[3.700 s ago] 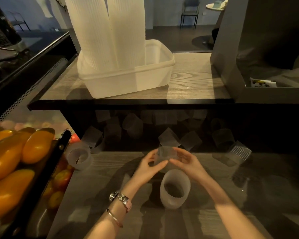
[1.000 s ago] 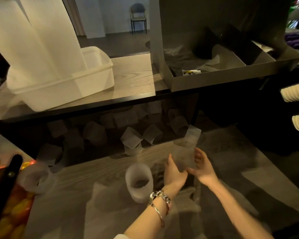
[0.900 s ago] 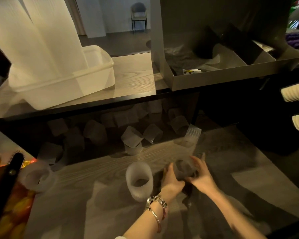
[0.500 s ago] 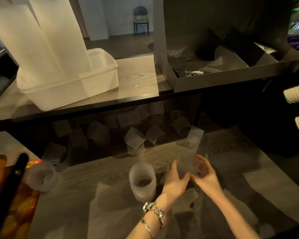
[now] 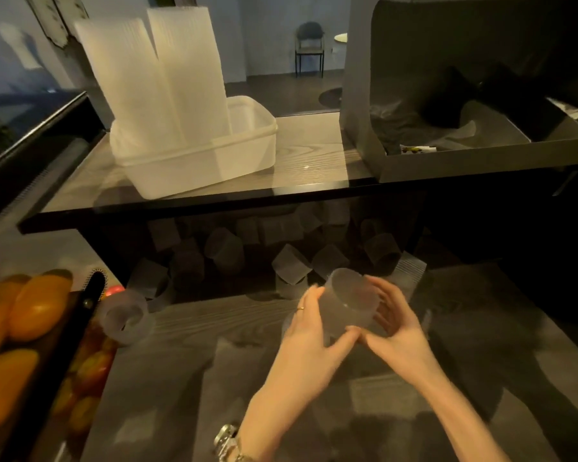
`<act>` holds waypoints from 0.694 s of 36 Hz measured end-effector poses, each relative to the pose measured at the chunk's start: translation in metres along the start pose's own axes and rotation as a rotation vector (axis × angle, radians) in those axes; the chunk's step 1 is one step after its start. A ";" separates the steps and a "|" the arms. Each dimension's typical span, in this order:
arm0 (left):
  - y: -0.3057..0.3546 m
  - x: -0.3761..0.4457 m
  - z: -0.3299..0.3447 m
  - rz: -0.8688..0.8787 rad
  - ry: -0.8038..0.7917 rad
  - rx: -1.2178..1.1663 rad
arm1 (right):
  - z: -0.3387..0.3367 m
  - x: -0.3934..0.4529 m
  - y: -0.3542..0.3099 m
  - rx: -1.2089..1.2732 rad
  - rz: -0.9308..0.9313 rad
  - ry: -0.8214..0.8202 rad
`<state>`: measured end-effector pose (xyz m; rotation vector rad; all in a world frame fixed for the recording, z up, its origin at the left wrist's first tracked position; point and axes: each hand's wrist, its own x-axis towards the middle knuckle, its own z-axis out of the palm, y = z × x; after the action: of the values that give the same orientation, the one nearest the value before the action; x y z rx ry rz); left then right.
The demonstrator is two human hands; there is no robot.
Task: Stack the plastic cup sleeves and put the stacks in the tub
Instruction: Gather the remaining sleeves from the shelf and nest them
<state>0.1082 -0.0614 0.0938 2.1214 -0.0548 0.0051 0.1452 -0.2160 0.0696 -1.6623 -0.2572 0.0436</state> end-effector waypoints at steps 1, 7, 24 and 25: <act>-0.005 -0.005 -0.006 -0.018 0.014 -0.007 | 0.004 0.000 -0.002 -0.038 -0.011 -0.029; -0.040 -0.033 -0.028 -0.128 0.093 -0.068 | 0.036 -0.004 -0.001 -0.230 -0.033 -0.202; -0.067 -0.024 -0.011 -0.137 0.194 -0.123 | 0.055 0.002 0.004 -0.284 -0.029 -0.226; -0.067 -0.023 -0.010 -0.137 0.203 -0.123 | 0.055 0.002 0.005 -0.281 -0.026 -0.219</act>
<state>0.0879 -0.0168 0.0415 1.9870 0.2055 0.1329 0.1381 -0.1618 0.0592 -1.9356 -0.4687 0.1773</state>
